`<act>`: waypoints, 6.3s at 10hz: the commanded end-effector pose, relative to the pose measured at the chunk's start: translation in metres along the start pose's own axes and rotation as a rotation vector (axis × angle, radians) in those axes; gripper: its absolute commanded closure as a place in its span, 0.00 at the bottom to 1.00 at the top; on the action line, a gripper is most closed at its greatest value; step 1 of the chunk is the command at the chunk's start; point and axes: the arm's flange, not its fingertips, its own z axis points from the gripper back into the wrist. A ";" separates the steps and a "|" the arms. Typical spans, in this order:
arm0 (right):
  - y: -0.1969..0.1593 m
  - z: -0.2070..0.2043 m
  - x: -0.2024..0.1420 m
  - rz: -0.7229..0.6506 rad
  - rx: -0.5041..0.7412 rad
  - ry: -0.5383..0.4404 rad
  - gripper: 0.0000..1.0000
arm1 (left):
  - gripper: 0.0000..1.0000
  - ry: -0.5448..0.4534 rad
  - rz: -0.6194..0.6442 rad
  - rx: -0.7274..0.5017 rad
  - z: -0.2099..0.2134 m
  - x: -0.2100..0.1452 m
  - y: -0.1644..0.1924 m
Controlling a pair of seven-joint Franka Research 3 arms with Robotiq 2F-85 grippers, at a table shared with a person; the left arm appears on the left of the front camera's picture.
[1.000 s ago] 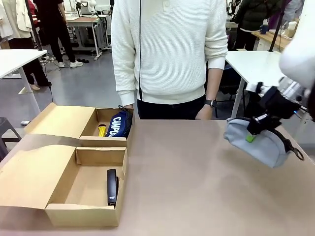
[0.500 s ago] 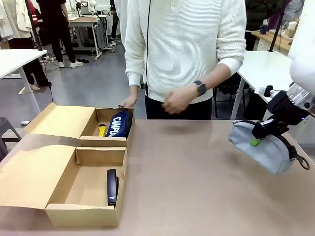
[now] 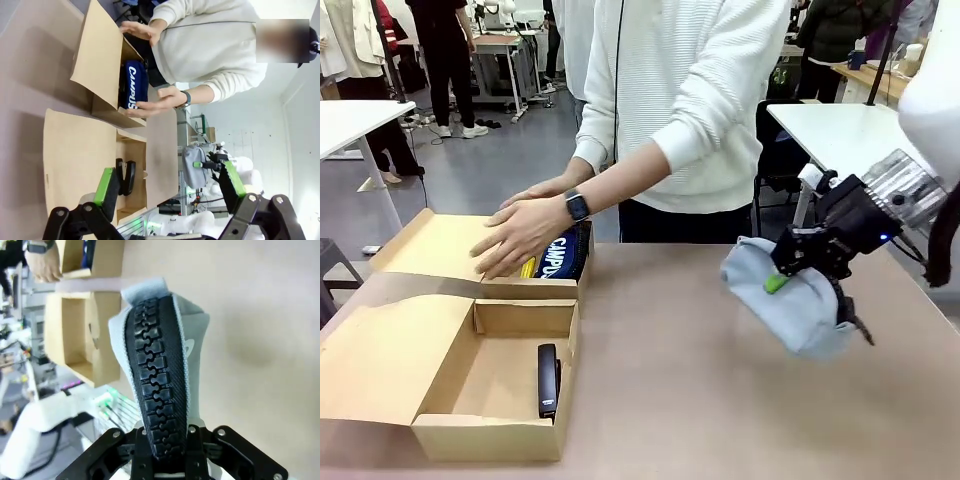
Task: Place items inside the box.
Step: Pick up a Pencil pouch or Stapler and place it inside the Mailer Box closest to the robot.
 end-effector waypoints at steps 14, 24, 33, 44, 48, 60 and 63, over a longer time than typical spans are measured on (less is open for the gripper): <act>0.151 -0.063 -0.053 -0.328 -0.189 -0.197 0.91 | 0.00 -0.006 -0.014 -0.021 -0.001 -0.002 0.001; 0.151 -0.063 -0.053 -0.328 -0.189 -0.197 0.91 | 0.00 -0.006 -0.014 -0.021 -0.001 -0.002 0.001; 0.221 -0.139 -0.016 -0.414 0.057 -0.245 0.91 | 0.00 -0.006 -0.014 -0.021 -0.001 -0.002 0.001; 0.291 -0.261 -0.061 -0.244 0.045 -0.117 0.91 | 0.00 -0.006 -0.014 -0.021 -0.001 -0.002 0.001; 0.301 -0.286 -0.054 -0.171 0.029 -0.151 0.91 | 0.00 -0.006 -0.014 -0.021 -0.001 -0.002 0.001; 0.289 -0.351 -0.024 -0.271 -0.145 -0.101 0.91 | 0.00 -0.006 -0.014 -0.021 -0.001 -0.002 0.001; 0.285 -0.345 -0.020 -0.287 -0.138 -0.085 0.25 | 0.00 -0.006 -0.014 -0.021 -0.001 -0.002 0.001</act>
